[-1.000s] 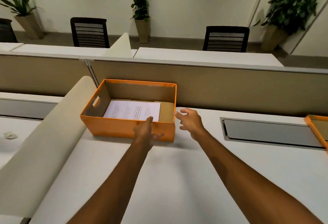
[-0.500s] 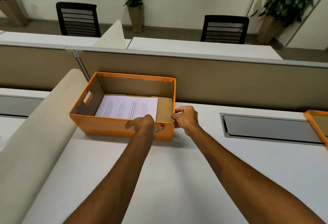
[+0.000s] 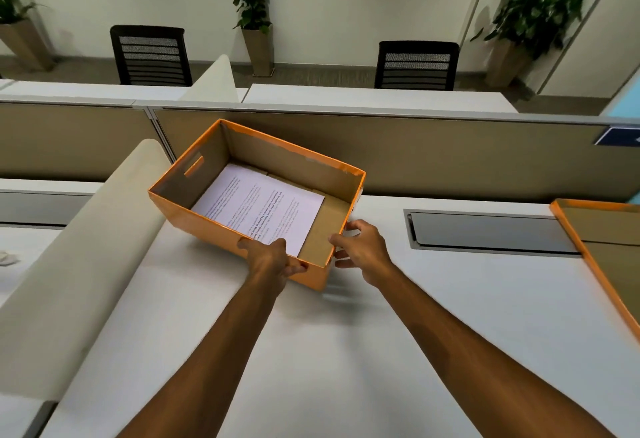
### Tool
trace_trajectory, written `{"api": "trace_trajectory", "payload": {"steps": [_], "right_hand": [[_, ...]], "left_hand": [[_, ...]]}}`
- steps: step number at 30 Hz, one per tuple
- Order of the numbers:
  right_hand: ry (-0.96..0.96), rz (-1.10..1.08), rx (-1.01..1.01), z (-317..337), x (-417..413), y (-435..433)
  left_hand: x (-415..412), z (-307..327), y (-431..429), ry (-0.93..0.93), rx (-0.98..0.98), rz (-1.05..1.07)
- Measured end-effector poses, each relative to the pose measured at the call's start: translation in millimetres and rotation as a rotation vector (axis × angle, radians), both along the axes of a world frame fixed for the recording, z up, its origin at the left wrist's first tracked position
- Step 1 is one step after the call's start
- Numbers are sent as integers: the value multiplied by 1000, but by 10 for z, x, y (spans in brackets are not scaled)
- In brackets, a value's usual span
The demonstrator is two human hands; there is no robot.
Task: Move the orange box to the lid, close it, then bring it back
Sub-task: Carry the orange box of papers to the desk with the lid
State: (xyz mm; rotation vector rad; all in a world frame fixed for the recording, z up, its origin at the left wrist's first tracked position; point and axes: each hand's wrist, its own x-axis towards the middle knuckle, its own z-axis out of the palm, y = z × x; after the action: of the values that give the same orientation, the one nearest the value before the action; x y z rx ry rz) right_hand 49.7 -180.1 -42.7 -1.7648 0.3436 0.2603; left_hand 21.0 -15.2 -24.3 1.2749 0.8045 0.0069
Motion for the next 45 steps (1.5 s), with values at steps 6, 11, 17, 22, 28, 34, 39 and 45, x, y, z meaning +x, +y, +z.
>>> {"api": "trace_trajectory", "payload": {"steps": [6,11,17,22,28,34,39,45], "right_hand": [[-38,-130,-1,122,-311,-446],[-293,-160,-432,239,-528,-991],[-366,72,-625,350,-899,-1604],[-385,123,-627,386,-1377,-1904],[-320,157,-502,473,-2033,-2392],[-157,199,-186,490,-2724,-2924],[-129,160,-98,396,-3241,-3291],[-90,64,-75,240,-3671,-3517]], "left_hand": [[-557,153,-46,-70,72,-175],[-978,313,-94,-133,162,-396],[-1388,443,-299,-44,236,-513],[-1691,495,-529,-4,279,-536],[-2120,548,-743,-2,334,-592],[-2562,555,-1047,9,350,-670],[-2840,467,-1360,29,338,-713],[-3023,305,-1616,26,325,-776]]}}
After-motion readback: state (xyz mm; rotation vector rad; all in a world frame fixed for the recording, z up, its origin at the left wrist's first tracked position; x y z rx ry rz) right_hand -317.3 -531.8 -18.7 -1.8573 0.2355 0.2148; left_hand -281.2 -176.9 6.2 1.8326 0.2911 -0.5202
